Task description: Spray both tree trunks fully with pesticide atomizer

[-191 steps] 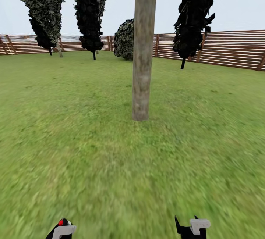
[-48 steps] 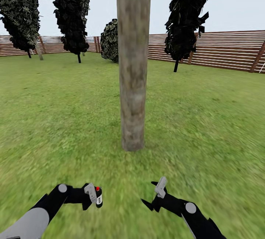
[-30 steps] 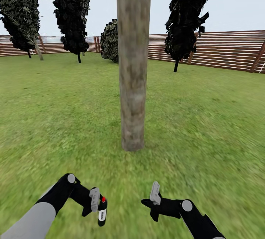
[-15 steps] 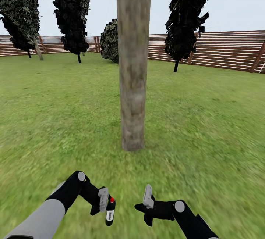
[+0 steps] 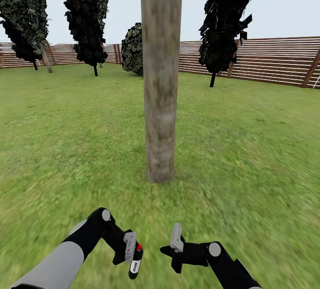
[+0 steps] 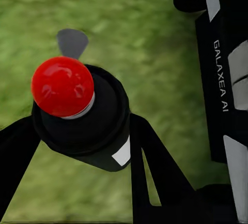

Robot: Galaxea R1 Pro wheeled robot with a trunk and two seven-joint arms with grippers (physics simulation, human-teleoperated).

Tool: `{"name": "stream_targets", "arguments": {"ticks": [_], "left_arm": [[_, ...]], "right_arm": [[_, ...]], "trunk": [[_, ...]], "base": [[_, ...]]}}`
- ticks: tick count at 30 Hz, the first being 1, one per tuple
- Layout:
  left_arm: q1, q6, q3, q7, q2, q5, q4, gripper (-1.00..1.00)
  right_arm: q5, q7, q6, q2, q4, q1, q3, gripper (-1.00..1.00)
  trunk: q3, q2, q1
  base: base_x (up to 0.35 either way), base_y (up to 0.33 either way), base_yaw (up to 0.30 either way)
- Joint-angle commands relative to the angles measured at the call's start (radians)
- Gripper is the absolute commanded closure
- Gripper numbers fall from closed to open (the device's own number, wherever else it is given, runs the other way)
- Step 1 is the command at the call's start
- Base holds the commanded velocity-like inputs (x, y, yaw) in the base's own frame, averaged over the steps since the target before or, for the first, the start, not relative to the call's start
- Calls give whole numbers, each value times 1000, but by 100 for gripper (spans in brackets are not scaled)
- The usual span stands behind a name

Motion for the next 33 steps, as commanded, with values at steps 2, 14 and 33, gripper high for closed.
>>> {"name": "stream_targets", "arguments": {"ticks": [2, 14, 33], "left_arm": [[3, 3, 1, 7, -3, -36, 0, 100], [7, 16, 8, 60, -25, -90, 0, 100], [6, 14, 9, 62, -75, -77, 0, 100]], "right_arm": [[0, 0, 0, 11, 0, 0, 0, 100], [0, 1, 1, 34, -36, 0, 0, 100], [0, 2, 1, 34, -37, 0, 0, 100]], "trunk": [[0, 0, 0], [0, 0, 0], [0, 0, 0]], "base": [[0, 0, 0], [0, 0, 0], [0, 0, 0]]}}
